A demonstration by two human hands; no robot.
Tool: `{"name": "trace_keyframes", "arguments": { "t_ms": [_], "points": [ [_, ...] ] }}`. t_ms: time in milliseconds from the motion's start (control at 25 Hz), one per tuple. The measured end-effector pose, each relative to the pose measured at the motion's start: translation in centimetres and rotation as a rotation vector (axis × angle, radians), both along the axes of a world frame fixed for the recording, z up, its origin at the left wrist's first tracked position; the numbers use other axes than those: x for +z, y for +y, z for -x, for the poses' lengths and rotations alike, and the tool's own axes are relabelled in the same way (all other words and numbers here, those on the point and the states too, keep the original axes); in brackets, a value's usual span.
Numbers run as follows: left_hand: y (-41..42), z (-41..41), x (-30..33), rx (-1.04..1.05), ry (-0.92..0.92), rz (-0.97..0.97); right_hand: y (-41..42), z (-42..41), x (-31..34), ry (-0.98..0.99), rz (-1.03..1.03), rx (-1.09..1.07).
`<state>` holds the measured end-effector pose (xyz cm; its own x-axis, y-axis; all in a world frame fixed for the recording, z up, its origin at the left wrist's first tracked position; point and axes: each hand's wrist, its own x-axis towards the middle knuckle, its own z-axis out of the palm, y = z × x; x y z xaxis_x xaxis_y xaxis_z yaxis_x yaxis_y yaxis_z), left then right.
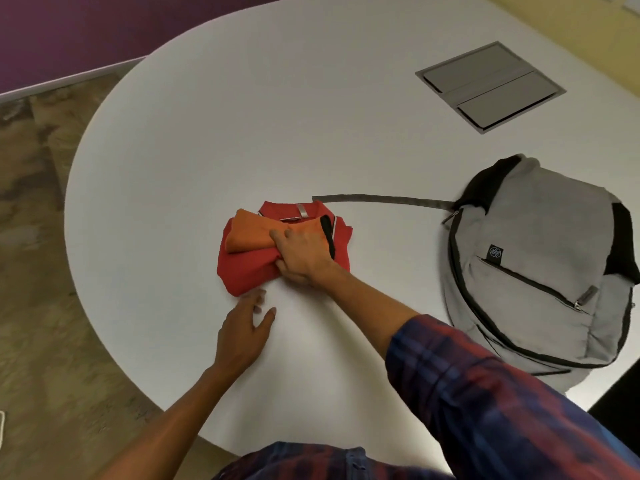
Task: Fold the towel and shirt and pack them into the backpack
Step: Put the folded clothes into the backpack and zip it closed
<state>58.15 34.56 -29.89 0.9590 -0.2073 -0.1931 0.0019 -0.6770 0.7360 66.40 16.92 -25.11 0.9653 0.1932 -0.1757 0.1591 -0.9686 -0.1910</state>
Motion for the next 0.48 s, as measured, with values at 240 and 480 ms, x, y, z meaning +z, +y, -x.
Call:
{"name": "trace_keyframes", "arguments": {
  "t_ms": [240,480],
  "points": [
    [-3.4,-2.1,2.6,0.012,-0.048,0.252,-2.9,1.4,4.2,0.270,-0.482,-0.289],
    [-6.9,-2.1,5.4,-0.210,-0.141,0.214,-6.3,6.4,6.1,0.477,-1.169,-0.569]
  ]
}}
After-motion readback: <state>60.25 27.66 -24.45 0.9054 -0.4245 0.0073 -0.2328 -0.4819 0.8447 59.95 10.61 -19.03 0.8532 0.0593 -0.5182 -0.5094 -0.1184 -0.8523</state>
